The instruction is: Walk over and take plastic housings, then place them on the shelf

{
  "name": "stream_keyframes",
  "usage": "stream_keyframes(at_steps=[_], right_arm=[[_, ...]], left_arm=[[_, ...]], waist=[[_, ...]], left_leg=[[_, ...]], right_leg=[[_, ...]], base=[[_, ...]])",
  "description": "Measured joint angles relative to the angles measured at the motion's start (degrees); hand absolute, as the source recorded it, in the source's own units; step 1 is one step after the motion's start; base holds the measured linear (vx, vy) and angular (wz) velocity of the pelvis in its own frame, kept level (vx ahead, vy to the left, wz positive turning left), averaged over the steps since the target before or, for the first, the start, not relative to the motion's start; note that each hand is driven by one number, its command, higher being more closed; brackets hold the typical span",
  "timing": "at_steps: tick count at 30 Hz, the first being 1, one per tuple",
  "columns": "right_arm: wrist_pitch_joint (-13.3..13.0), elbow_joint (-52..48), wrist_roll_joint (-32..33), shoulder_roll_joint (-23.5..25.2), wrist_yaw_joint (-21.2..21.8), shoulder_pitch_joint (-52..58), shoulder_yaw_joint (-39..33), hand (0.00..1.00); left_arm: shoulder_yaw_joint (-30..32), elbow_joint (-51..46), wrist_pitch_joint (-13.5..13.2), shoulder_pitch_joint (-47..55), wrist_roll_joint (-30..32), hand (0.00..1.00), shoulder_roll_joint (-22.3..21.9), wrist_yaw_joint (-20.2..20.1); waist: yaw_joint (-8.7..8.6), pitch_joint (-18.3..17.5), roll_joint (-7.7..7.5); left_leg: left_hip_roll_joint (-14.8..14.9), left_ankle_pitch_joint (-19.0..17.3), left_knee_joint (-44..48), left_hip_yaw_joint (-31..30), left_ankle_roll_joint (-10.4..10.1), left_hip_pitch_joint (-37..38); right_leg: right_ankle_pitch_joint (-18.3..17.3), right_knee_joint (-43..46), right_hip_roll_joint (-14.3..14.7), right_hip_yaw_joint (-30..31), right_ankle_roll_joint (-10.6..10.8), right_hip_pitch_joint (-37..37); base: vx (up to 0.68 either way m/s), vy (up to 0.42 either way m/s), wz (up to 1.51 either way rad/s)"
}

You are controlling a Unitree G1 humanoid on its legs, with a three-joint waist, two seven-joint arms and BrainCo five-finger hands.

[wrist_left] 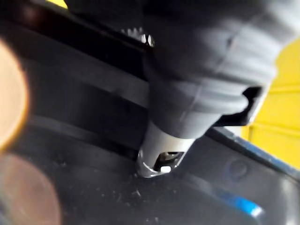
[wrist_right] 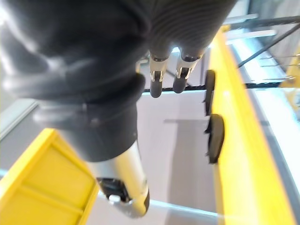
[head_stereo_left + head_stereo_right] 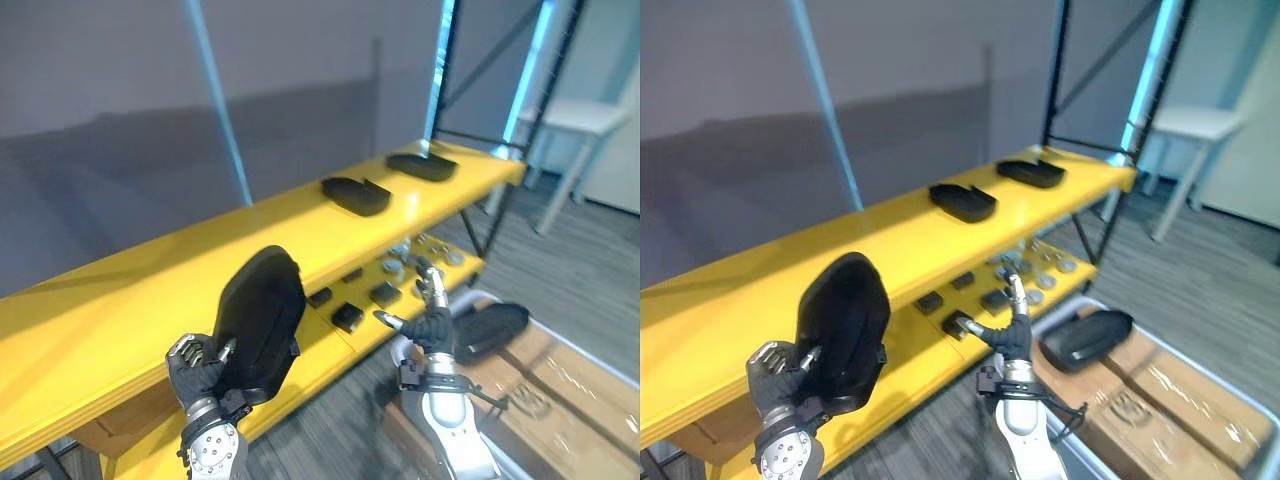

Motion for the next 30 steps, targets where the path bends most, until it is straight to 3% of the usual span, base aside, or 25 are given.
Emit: stream_keyframes(at_steps=[1,3,6,8,9,10,11,12,14,17,18,21,26,30], right_arm=[[-0.03,0.0,0.07,0.34,0.59,0.45,0.01,0.0],[-0.06,-0.02,0.14,0.22,1.35,0.49,-0.1,0.0],[-0.26,-0.37,2.87,0.2,3.15,1.66,-1.26,0.0],[-0.56,-2.5,5.87,0.35,4.65,5.91,-5.59,0.0],[-0.56,-2.81,6.8,0.36,4.78,7.17,-6.91,0.0],[-0.56,-3.68,7.58,0.59,4.82,9.82,-9.2,0.0],[-0.53,-4.14,8.54,0.1,4.85,11.29,-10.22,0.0],[-0.47,-4.29,8.81,-1.0,5.28,12.85,-11.27,0.0],[-0.44,-4.32,8.78,-1.73,5.87,14.24,-11.4,0.0],[-0.35,-4.62,8.79,-1.57,6.96,17.27,-11.38,0.0],[0.27,-4.72,8.71,-1.5,7.31,18.59,-11.11,0.0],[1.46,-5.56,8.55,-1.37,8.42,21.3,-10.33,0.0],[2.83,-6.52,8.86,-1.93,10.65,26.35,-4.93,0.0],[2.96,-6.85,9.2,-4.02,13.25,28.77,1.71,0.0]], left_arm=[[0.01,-1.65,0.01,-0.24,0.98,1.0,1.08,0.73],[0.03,-2.26,0.0,-1.06,1.32,1.0,1.79,1.15],[0.06,-2.73,-0.02,-2.77,1.31,1.0,2.74,1.15],[-0.06,-1.66,-0.06,-6.55,1.19,1.0,3.82,1.14],[-0.11,-0.83,-0.06,-7.89,1.13,1.0,4.16,1.13],[-0.25,-0.4,-0.07,-10.33,0.06,1.0,5.36,1.02],[-0.23,0.28,-0.39,-11.5,-1.32,1.0,5.25,0.85],[-0.05,0.26,-0.67,-11.8,-4.56,1.0,5.06,-0.07],[-0.07,1.08,-1.46,-13.53,-9.64,1.0,5.05,-1.64],[-2.65,7.71,-1.88,-21.06,-19.59,1.0,5.03,-3.25],[-3.29,9.16,-1.92,-23.15,-24.53,1.0,5.09,-3.98],[-4.28,10.48,-2.58,-26.23,-31.69,1.0,5.47,-4.45],[-6.16,19.63,-3.01,-35.81,-45.96,1.0,11.99,-4.44],[-11.63,29.06,-2.54,-47.36,-50.69,1.0,17.27,-4.35]], waist=[[-0.64,0.25,-0.18],[-1.3,0.53,-0.03],[-1.46,1.1,-0.38],[-3.28,1.81,-1.11],[-3.9,1.94,-1.56],[-5.14,2.21,-3.96],[-5.64,2.64,-3.8],[-5.59,1.97,-2.32],[-5.65,1.94,-1.67],[-7.77,2.45,-1.2],[-7.96,2.61,-1.02],[-8.1,2.85,-0.36],[-10.42,3.39,0.36],[-11.03,4.55,0.41]], left_leg=[[0.1,-0.33,-0.78,-3.98,0.38,1.52],[-0.03,-0.32,-1.61,-8.22,0.37,2.75],[-0.38,-0.27,-2.07,-14.43,-0.89,4.46],[-0.43,-1.19,-0.89,-20.64,-2.39,3.91],[-0.59,-1.56,-0.26,-21.86,-2.99,3.78],[-1.98,-3.08,1.81,-22.91,-4.59,3.24],[-1.7,-4.4,3.18,-23.94,-5.46,3.09],[0.89,-5.15,4.2,-22.88,-6.5,1.74],[3.69,-5.36,4.2,-22.48,-7.27,1.11],[5.82,-4.68,3.95,-21.09,-9.14,-0.19],[6.24,-3.89,3.0,-17.95,-8.81,-0.08],[6.03,-2.56,0.57,-15.82,-8.56,0.01],[5.95,-1.1,-2.95,-12.85,-8.62,-0.47],[5.94,-0.41,-3.41,-11.23,-8.69,-2.11]], right_leg=[[-3.87,8.22,4.49,8.84,-0.36,-5.6],[-6.67,7.5,9.1,13.73,0.19,-8.82],[-9.14,-8.96,15.12,19.74,0.09,-12.36],[-8.84,-24.95,22.1,34.83,0.51,-12.67],[-8.24,-27.94,23.07,37.97,0.96,-12.19],[-1.78,-31.93,22.44,39.95,0.82,-11.39],[-1.33,-30.34,22.47,38.4,3.2,-11.29],[-1.0,-32.49,24.06,37.13,2.19,-10.66],[0.47,-35.67,26.41,36.04,0.5,-9.5],[0.93,-38.12,27.06,31.73,-0.13,-7.72],[0.97,-38.75,26.97,31.72,-0.2,-7.69],[2.07,-41.16,26.69,32.28,-0.12,-7.74],[4.07,-44.06,26.79,33.88,-0.29,-9.53],[6.17,-46.58,26.85,35.4,-0.63,-10.83]], base=[[0.2,-0.04,1.24],[0.23,-0.113,1.34],[0.22,-0.17,1.25],[0.24,-0.274,1.43],[0.25,-0.344,1.55],[0.2,-0.3,1.24],[0.19,-0.298,1.03],[0.16,-0.214,0.38],[0.2,-0.198,0.13],[0.12,-0.133,0.49],[0.07,-0.046,0.28],[0.03,0.035,-0.1],[0.01,0.046,-0.18],[-0.02,0.02,-0.19]])
